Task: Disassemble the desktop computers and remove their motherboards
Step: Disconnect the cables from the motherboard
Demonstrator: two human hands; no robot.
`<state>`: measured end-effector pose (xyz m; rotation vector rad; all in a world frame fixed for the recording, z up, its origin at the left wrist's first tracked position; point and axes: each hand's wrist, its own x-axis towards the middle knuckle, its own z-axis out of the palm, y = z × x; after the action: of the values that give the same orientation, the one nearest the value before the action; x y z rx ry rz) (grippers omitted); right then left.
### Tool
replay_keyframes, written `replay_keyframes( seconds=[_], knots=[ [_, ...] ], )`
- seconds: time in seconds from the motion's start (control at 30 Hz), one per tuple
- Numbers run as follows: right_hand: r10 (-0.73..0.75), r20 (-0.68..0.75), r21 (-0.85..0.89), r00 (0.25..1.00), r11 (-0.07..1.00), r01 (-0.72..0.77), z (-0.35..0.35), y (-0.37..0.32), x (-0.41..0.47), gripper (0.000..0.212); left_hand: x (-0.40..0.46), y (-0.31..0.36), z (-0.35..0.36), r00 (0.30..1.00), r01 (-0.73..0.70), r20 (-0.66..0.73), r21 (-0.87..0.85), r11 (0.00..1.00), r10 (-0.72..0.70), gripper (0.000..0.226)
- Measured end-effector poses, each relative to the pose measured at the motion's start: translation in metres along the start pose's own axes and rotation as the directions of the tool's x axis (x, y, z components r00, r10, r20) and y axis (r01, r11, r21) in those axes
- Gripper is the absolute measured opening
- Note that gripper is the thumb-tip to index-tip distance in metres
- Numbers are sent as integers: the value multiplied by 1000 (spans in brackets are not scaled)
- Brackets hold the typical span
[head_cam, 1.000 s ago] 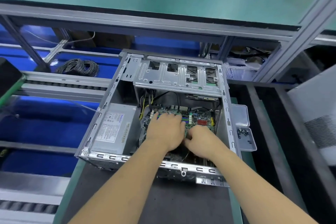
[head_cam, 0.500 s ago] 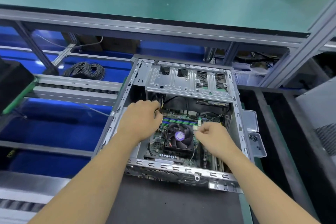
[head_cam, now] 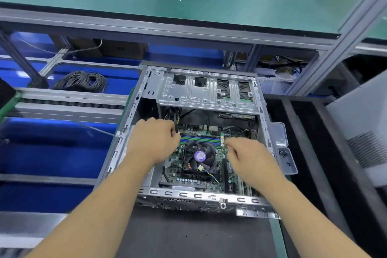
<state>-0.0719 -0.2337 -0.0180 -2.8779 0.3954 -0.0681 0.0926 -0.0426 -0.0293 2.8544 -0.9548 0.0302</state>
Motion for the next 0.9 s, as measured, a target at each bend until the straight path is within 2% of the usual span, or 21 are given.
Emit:
replay_keyframes(
  seconds=[0.07, 0.1, 0.17, 0.23, 0.33, 0.4, 0.43, 0.5, 0.6, 0.77, 0.9],
  knots=[
    [-9, 238, -297, 971, 952, 81, 5, -2, 4, 14, -1, 1, 1, 1000, -3, 1, 1, 1000, 3, 23],
    [-5, 313, -413, 950, 900, 141, 8, -2, 9, 15, -1, 1, 1, 1000, 0, 1, 2, 1000, 0, 23],
    [-4, 362, -568, 932, 792, 224, 11, 5, 22, 21, -2, 3, -2, 1000, 7, 12, 8, 1000, -7, 23],
    [-1, 381, -668, 925, 691, 276, 14, 13, 38, 24, -3, 5, -6, 1000, 9, 25, 35, 999, -10, 23],
    [147, 451, -757, 880, 585, 290, 18, 22, 58, 30, -10, 21, -11, 997, -81, -7, 126, 989, 82, 20],
    [211, 473, -786, 855, 539, 302, 21, 27, 64, 31, -17, 47, -8, 983, -182, 13, 51, 982, 182, 25],
    [224, 485, -790, 845, 528, 313, 23, 28, 65, 32, -20, 61, -4, 973, -217, 78, -31, 976, 219, 29],
    [248, 499, -783, 831, 539, 309, 25, 30, 67, 32, -22, 81, 8, 915, -249, 293, -126, 960, 276, 45],
    [259, 475, -782, 841, 562, 269, 26, 28, 69, 30, -19, 85, 25, 802, -307, 519, -67, 949, 296, 72],
    [216, 426, -773, 879, 591, 229, 24, 27, 70, 26, -11, 85, 41, 729, -289, 639, -37, 957, 245, 76],
    [173, 373, -751, 912, 633, 187, 16, 18, 65, 25, -8, 87, 46, 719, -290, 658, -7, 957, 223, 77]
  ],
)
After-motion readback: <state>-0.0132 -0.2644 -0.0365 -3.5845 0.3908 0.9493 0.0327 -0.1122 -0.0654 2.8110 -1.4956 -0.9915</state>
